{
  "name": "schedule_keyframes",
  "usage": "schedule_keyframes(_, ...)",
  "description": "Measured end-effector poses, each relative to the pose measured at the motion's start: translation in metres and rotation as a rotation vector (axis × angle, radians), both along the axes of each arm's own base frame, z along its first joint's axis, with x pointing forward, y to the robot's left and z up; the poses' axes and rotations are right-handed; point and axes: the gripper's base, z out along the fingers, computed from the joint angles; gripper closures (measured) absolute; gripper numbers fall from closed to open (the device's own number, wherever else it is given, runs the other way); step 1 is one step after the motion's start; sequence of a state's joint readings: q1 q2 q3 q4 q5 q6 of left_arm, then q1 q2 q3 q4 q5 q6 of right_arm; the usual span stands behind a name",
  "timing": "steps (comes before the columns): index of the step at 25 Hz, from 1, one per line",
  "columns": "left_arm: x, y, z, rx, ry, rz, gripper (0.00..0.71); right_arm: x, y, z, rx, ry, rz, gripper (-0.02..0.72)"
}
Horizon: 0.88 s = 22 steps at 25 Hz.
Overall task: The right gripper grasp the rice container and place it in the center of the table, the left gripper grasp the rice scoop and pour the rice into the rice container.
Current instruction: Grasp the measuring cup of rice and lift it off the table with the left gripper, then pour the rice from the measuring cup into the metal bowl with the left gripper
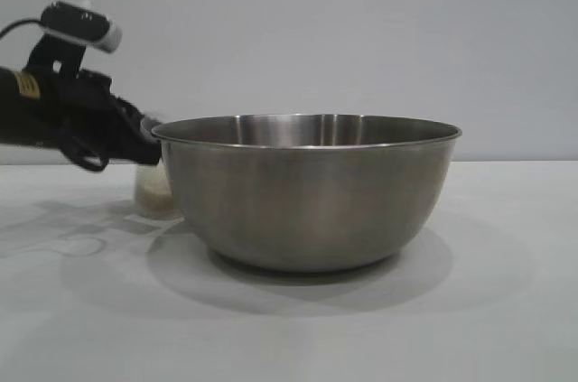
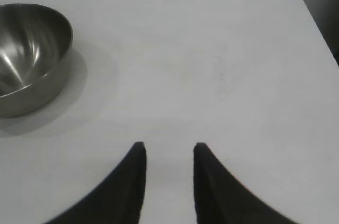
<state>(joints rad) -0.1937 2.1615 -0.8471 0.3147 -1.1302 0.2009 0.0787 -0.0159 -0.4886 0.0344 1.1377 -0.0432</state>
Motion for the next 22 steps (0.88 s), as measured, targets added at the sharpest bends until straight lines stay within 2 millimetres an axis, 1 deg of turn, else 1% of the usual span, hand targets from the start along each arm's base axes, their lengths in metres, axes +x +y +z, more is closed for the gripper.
schedule_keyframes(4,0.001,0.003,0.034,-0.004,-0.093,-0.005,0.71,0.0,0.0,0.0,0.0,0.0,0.0,0.484)
schedule_keyframes(7,-0.001,0.0,0.053,0.013,-0.152,-0.046,0.71,0.0,0.0,0.0,0.0,0.0,0.0,0.484)
schedule_keyframes(10,-0.006,-0.006,0.067,0.045,-0.201,-0.123,0.71,0.0,0.0,0.0,0.0,0.0,0.0,0.484)
schedule_keyframes(14,-0.014,-0.013,0.078,0.115,-0.265,-0.221,0.71,0.0,0.0,0.0,0.0,0.0,0.0,0.484)
schedule_keyframes(18,-0.02,-0.019,0.085,0.224,-0.348,-0.302,0.71,0.0,0.0,0.0,0.0,0.0,0.0,0.484)
schedule_keyframes(22,-0.028,-0.036,0.087,0.354,-0.46,-0.384,0.71,0.0,0.0,0.0,0.0,0.0,0.0,0.484)
